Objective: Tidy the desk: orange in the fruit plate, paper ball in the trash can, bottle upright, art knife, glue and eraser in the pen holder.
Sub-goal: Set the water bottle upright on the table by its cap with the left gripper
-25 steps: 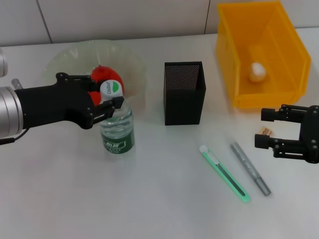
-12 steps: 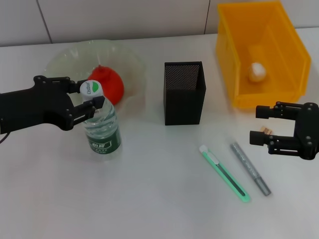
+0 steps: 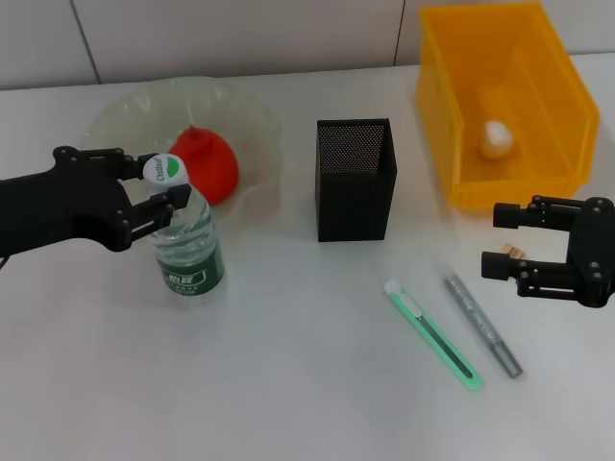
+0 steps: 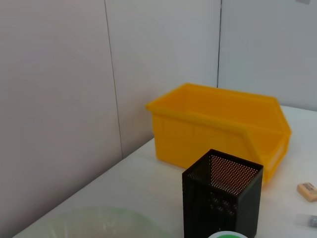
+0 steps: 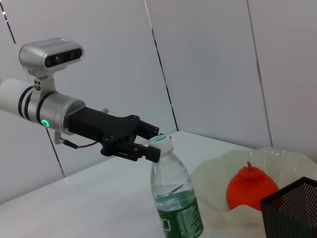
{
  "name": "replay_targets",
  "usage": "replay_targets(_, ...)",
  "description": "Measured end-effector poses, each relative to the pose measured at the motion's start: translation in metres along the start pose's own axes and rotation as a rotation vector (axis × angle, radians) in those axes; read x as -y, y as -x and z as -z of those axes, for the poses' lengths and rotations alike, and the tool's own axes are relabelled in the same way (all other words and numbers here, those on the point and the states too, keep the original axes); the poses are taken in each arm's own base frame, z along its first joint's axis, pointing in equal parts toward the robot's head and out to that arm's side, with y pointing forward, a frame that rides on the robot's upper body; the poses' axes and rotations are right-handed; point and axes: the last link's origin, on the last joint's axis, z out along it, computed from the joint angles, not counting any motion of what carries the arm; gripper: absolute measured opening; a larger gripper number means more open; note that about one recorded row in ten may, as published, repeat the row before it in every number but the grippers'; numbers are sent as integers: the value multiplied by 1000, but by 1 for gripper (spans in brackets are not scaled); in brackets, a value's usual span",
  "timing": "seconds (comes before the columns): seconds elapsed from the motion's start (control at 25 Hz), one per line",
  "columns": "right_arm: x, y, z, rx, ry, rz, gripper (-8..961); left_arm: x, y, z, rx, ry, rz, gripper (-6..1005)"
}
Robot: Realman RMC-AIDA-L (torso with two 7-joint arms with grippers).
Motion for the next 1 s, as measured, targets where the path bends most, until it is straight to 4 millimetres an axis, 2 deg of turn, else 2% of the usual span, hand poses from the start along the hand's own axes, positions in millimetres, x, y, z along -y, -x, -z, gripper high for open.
replay_targets(0.36,0,0,0,0,0,-2,709,8,8,3,-9,-23,13,452)
replay_targets(1.0,0,1,-1,1,3,1,709,6,7,5,-19,-13,10,455)
